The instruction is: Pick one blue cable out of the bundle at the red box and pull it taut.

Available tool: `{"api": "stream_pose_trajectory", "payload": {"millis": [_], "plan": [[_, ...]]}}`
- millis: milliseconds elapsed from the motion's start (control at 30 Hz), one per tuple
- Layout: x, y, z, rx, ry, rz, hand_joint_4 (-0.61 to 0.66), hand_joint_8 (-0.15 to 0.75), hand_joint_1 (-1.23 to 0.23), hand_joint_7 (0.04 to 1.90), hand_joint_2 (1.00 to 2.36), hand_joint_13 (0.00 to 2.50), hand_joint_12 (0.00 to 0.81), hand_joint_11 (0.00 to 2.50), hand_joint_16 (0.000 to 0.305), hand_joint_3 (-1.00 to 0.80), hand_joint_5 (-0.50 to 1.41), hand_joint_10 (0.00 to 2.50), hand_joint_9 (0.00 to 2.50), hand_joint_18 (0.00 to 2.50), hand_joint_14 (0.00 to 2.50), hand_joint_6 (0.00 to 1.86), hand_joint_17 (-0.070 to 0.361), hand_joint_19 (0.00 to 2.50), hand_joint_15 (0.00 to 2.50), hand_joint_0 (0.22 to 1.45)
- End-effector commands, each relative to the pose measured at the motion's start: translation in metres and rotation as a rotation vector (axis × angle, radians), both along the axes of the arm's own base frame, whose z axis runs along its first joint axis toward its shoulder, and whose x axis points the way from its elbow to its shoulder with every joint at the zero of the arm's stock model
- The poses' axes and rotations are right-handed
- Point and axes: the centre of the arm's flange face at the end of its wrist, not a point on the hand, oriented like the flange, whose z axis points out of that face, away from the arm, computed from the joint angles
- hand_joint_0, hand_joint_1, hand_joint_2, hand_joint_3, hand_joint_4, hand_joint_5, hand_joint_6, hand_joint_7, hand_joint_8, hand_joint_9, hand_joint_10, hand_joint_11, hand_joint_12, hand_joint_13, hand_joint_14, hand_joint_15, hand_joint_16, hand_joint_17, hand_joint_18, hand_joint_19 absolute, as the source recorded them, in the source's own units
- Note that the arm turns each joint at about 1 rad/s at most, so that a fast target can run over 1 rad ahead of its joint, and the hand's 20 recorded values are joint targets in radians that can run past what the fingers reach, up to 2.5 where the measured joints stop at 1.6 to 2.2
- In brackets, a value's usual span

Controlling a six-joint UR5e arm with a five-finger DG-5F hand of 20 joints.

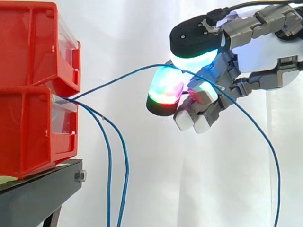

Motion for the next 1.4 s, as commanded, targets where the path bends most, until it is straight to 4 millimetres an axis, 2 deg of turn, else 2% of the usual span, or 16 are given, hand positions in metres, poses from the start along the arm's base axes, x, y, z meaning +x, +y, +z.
{"api": "stream_pose_trajectory", "payload": {"millis": [0, 133, 267, 600, 933, 1100, 1233, 1367], "plan": [[0.0002, -0.0001, 0.001, -0.002, 0.0, -0.001, 0.2, 0.401, -0.79, 0.77, 1.01, 0.75, 0.443, 0.98, 0.058, -0.13, -0.15, 0.01, 1.02, 0.72, 0.01, 0.83, 0.129, 0.4, 0.41, 0.59], [0.0002, 0.0009, 0.001, -0.002, 0.0, -0.001, 0.16, 0.4, -0.78, 0.82, 1.01, 0.75, 0.435, 0.97, 0.056, -0.16, -0.14, 0.01, 1.05, 0.71, 0.01, 0.86, 0.125, 0.41, 0.41, 0.57], [-0.0001, 0.0007, 0.0003, 0.002, 0.0, -0.002, 0.12, 0.427, -0.74, 0.86, 1.01, 0.78, 0.455, 0.98, 0.059, -0.04, -0.14, 0.0, 1.09, 0.75, 0.01, 0.92, 0.133, 0.39, 0.4, 0.59], [0.0003, 0.0053, 0.0009, 0.004, 0.0, 0.004, 0.04, 0.418, -0.78, 0.91, 1.01, 0.78, 0.438, 1.06, 0.056, -0.02, -0.14, 0.01, 1.11, 0.75, 0.01, 0.95, 0.126, 0.4, 0.41, 0.62], [-0.0025, 0.0092, -0.0013, 0.057, 0.013, 0.004, 0.04, 0.422, -0.79, 0.93, 1.01, 0.8, 0.442, 1.08, 0.056, -0.01, -0.13, 0.01, 1.13, 0.77, 0.01, 0.95, 0.127, 0.4, 0.42, 0.62], [-0.0046, 0.0099, 0.007, 0.06, 0.002, 0.005, 0.11, 0.41, -0.75, 0.86, 1.01, 0.77, 0.431, 1.06, 0.054, -0.2, -0.13, 0.01, 1.12, 0.73, 0.01, 0.94, 0.121, 0.44, 0.43, 0.58], [-0.0056, 0.0097, 0.0063, 0.058, 0.011, 0.005, 0.11, 0.393, -0.64, 0.86, 1.01, 0.75, 0.419, 1.02, 0.052, -0.37, -0.12, 0.01, 1.11, 0.69, 0.01, 0.89, 0.117, 0.46, 0.44, 0.53], [-0.0061, 0.0096, 0.0053, 0.057, 0.016, 0.005, 0.1, 0.39, -0.48, 0.87, 1.01, 0.75, 0.414, 0.98, 0.052, -0.39, -0.11, 0.01, 1.12, 0.67, 0.01, 0.85, 0.117, 0.46, 0.43, 0.54]]}}
